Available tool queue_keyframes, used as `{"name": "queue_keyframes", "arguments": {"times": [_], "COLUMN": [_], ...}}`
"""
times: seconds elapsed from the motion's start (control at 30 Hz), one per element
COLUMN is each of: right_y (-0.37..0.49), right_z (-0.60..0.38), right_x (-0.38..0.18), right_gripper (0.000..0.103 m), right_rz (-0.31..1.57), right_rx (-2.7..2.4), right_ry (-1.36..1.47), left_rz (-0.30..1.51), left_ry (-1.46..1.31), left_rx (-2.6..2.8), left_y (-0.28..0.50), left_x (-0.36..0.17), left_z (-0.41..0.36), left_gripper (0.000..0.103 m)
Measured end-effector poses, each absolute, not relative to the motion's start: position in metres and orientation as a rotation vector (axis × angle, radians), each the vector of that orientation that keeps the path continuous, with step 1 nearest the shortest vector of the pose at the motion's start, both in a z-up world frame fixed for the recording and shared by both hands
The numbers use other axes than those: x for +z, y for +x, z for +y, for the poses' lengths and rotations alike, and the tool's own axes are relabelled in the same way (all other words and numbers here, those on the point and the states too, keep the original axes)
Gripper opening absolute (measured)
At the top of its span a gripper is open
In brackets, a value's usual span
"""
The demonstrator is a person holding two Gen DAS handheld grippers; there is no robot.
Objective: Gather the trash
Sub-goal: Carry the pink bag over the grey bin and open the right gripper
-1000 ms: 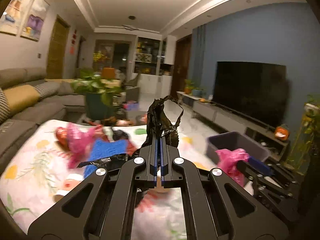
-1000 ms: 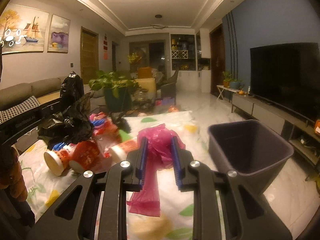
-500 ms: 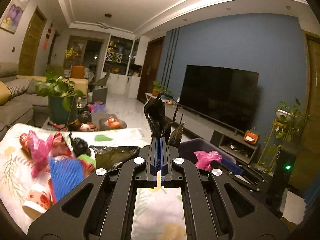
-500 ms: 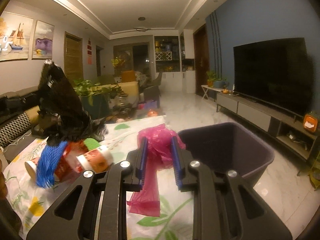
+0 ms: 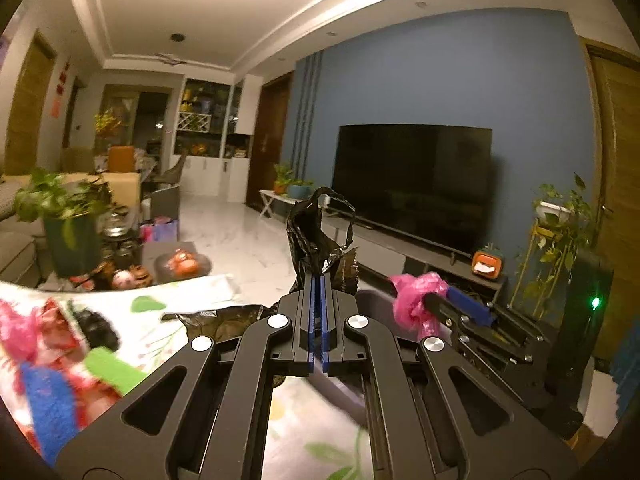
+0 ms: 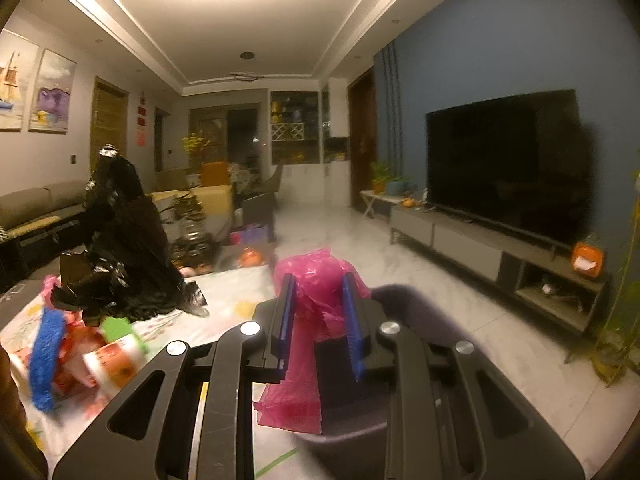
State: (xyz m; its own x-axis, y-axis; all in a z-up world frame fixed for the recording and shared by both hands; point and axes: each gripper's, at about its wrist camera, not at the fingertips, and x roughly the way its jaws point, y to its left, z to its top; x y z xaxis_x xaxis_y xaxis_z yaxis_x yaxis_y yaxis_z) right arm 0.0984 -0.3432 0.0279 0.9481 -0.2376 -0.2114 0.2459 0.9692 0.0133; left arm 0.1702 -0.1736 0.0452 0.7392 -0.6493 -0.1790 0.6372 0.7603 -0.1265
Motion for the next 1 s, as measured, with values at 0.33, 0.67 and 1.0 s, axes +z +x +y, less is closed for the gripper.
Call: {"name": "queue_keyframes", "arguments": {"times": [0.33, 0.67, 1.0], "right_y": [0.110, 0.114, 0.126], "right_z": [-0.375, -0.380, -0.387], "right_x": [0.022, 0.014, 0.014], "right_gripper": [0.025, 0.026, 0.028], "right_rz": [0.212, 0.209, 0.211], "right_rx": [-0.280, -0.284, -0.282], "right_ry": [0.025, 0.030, 0.067], "left_rz": [0.217, 0.245, 0.293], "left_ry": [-0.058, -0.078, -0.067], "left_rx": [-0.815, -0.842, -0.840], "left_y": [0.192, 0.219, 0.233], "left_x": [0.030, 0.005, -0.010], "left_z": [-0.245, -0.265, -0.277], "left_gripper": [0.002, 0.002, 0.002]}}
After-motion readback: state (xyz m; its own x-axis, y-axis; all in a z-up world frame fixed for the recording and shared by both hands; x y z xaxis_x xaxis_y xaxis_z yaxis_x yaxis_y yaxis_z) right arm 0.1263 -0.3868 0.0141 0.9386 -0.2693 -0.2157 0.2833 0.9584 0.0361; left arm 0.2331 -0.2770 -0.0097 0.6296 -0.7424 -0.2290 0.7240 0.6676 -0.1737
